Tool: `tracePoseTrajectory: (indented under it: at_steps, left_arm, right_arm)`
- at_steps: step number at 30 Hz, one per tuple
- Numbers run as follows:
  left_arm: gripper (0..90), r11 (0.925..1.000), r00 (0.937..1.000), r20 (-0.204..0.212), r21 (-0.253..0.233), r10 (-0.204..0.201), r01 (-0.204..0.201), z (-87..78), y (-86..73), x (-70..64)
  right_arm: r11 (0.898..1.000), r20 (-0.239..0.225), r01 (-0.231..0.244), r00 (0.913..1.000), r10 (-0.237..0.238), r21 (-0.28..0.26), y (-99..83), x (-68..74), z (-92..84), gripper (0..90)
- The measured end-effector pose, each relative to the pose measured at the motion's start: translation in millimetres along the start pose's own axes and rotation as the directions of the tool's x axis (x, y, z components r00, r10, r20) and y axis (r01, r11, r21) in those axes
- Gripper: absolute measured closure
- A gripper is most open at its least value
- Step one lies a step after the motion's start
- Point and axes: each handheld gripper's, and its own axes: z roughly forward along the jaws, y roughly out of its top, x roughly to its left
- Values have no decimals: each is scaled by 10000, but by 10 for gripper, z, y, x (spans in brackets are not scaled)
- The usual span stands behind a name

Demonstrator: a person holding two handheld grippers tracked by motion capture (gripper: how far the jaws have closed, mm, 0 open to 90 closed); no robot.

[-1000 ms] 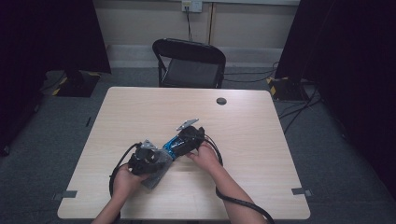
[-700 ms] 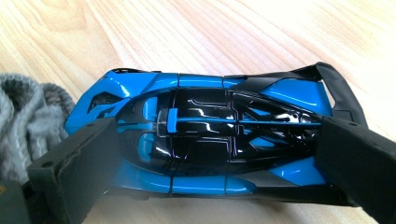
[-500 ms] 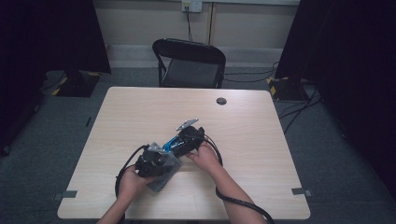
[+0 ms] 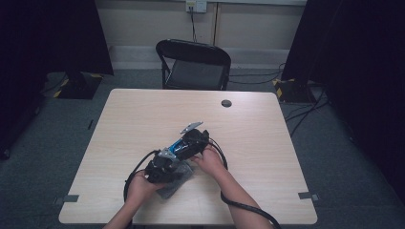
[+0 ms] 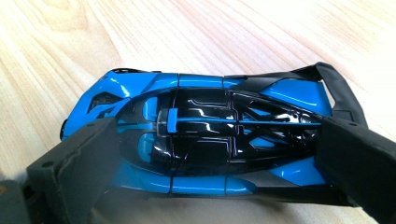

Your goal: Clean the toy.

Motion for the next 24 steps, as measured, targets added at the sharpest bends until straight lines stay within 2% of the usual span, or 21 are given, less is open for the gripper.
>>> tracePoseTrajectory:
  at_steps: [4, 7, 15, 19, 21, 24]
  left_arm:
    - [725, 9991, 9985, 379, 127, 389, -394, 16, 20, -63]
    - [723, 9980, 9974, 420, 219, 588, -598, -12, 22, -70]
    - [722, 9999, 9997, 244, -92, 60, -58, -197, -43, 71]
    - [722, 9993, 9999, 120, -342, -112, 116, -351, -64, 167]
    - [721, 9984, 9998, -15, -527, -204, 203, -400, -83, 203]
    - [721, 9946, 9981, -184, -869, -589, 571, -520, -120, 308]
  right_arm:
    - [10000, -6, -3, 10000, 3, -65, -4, 5, 3, 0]
    - [10000, -18, -2, 10000, 2, -95, -9, 7, 1, 0]
    - [9999, -13, 26, 10000, -26, -108, -12, 6, 0, 0]
    - [9999, -7, 13, 10000, -13, -154, -17, 6, 0, 0]
    - [9999, -19, 20, 10000, -21, -118, -12, 5, 0, 0]
    - [9999, -41, -4, 10000, 3, -105, -8, 6, 2, 0]
